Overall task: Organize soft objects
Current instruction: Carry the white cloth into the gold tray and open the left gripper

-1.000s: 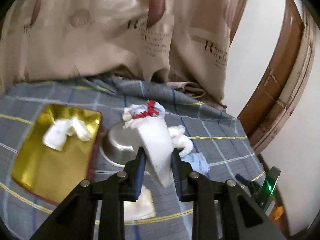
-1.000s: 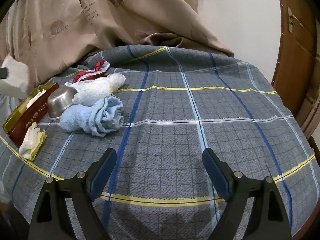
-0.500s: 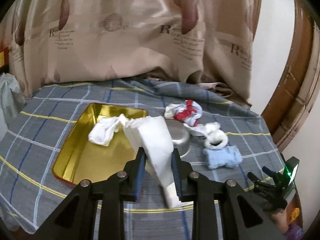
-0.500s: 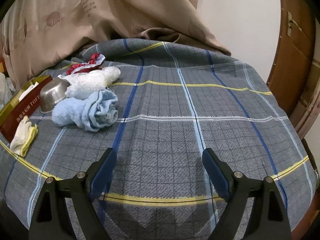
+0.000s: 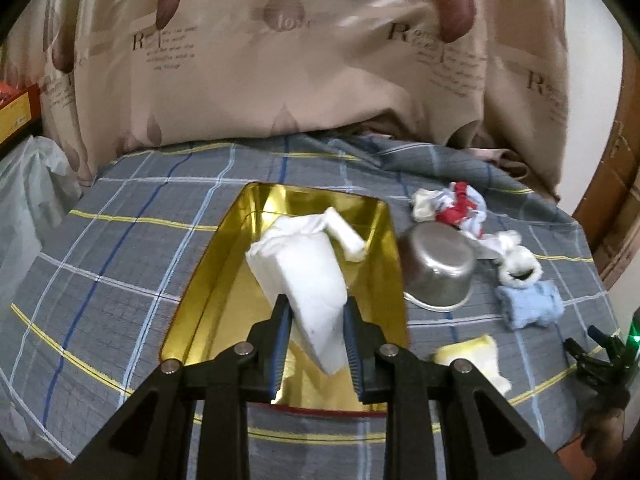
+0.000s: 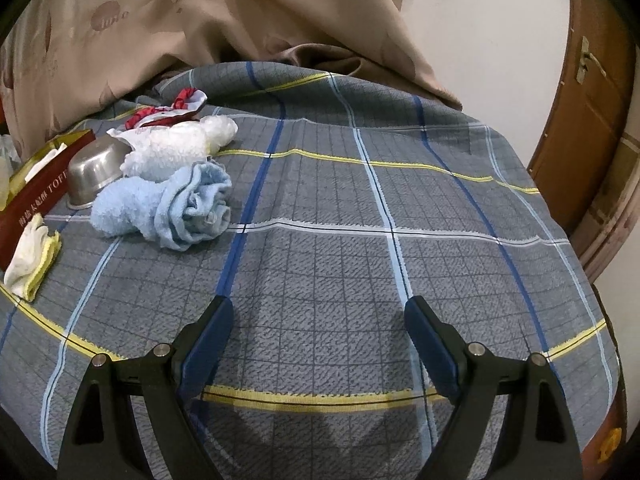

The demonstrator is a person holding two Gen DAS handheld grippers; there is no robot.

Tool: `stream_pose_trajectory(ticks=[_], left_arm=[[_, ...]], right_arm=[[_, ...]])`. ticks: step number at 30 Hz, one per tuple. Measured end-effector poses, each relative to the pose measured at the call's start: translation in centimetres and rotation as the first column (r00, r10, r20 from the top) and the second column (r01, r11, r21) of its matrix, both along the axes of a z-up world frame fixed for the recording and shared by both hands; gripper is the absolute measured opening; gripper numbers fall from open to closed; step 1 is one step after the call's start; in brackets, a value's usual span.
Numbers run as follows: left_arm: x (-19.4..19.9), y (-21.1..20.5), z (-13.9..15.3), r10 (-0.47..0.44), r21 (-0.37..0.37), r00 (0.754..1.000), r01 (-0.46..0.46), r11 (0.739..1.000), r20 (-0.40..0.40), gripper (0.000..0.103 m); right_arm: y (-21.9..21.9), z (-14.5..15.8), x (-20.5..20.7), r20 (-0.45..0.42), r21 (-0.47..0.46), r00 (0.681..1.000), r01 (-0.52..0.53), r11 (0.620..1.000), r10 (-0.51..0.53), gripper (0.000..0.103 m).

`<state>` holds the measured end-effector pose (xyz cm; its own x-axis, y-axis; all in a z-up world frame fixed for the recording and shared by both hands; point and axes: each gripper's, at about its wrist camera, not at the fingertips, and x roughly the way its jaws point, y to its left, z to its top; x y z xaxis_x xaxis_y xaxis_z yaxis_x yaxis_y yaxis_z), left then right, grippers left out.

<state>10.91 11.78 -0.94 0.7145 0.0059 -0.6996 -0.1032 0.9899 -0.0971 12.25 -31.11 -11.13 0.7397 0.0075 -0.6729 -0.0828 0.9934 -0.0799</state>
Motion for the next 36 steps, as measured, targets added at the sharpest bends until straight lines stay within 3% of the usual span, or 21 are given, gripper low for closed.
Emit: stream_pose_trajectory(ticks=[13, 30, 36], left_arm=[[2.8, 2.1, -2.6, 0.029, 0.021, 0.999, -0.028, 0.999, -0.036, 0.026], [4.7, 3.5, -3.4, 0.05, 0.054, 0.998, -0.048, 0.997, -0.047, 0.029], [5.2, 3.7, -3.2, 0.059, 0.076, 0.997, -0.056, 0.996, -0.04, 0.035]], right_arm=[[0.3, -0.1, 0.0, -0.004, -0.025, 1.0, 0.003, 1.0, -0.003, 0.086], [0.3, -0.1, 0.1, -0.006, -0.031, 1.0, 0.005, 1.0, -0.005, 0.086], [0.3, -0.1, 0.1, -0.006, -0.032, 1.0, 0.005, 0.999, -0.005, 0.086]])
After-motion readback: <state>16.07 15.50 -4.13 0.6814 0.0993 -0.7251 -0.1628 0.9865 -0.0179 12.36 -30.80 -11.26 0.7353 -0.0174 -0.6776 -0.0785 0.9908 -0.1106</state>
